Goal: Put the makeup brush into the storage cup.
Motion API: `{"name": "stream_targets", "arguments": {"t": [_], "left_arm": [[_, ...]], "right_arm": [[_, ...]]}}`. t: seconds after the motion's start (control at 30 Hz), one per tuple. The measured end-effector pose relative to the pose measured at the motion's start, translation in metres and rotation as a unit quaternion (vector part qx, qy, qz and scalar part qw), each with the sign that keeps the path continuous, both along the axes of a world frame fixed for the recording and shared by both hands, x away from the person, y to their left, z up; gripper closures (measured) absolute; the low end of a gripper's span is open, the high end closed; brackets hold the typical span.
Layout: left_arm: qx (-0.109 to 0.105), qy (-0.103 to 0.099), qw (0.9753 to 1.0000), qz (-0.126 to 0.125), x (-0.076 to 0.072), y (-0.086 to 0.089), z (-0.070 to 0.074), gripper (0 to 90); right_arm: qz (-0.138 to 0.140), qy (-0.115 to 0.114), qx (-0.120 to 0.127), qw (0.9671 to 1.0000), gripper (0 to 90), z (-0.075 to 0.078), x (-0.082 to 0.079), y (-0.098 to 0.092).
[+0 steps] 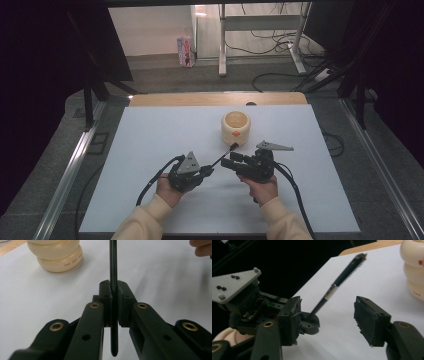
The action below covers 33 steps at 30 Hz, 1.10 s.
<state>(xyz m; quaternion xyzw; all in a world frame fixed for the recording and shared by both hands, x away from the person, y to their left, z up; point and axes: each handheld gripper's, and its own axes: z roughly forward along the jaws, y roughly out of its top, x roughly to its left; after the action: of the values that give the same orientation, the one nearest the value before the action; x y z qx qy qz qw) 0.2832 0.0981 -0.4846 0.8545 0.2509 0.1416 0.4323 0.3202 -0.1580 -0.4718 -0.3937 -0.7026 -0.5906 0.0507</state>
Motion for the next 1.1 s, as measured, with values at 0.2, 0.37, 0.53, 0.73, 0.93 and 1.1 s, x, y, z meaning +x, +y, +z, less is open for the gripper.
{"name": "stream_targets", "arguments": {"t": [0.2, 0.37, 0.53, 0.73, 0.93, 1.1], "left_arm": [[0.001, -0.001, 1.0000, -0.003, -0.0009, -0.0015, -0.0003, 84.6], [0.006, -0.003, 1.0000, -0.007, -0.0016, -0.0031, -0.0008, 84.6], [0.010, -0.006, 0.9999, -0.005, -0.0018, -0.0037, -0.0011, 84.3], [0.004, -0.006, 0.9999, -0.010, -0.0017, -0.0042, -0.0012, 74.6], [0.015, -0.012, 0.9997, -0.016, -0.0030, -0.0086, -0.0025, 77.1], [0.000, -0.003, 1.0000, 0.001, -0.0023, -0.0048, 0.0020, 47.3]], "right_arm": [[0.000, -0.002, 0.004, 1.0000, 51.8, -0.0016, 0.0017, 0.0041], [-0.001, -0.007, 0.009, 0.9999, 68.3, -0.0018, 0.0032, 0.0031], [0.011, -0.010, 0.021, 0.9997, 77.7, -0.0007, 0.0028, 0.0030], [0.010, -0.024, 0.020, 0.9995, 83.8, 0.0008, 0.0024, 0.0013], [0.012, -0.027, 0.019, 0.9994, 84.2, 0.0002, 0.0017, 0.0032], [0.006, -0.037, 0.017, 0.9992, 84.6, 0.0024, 0.0013, 0.0001]]}}
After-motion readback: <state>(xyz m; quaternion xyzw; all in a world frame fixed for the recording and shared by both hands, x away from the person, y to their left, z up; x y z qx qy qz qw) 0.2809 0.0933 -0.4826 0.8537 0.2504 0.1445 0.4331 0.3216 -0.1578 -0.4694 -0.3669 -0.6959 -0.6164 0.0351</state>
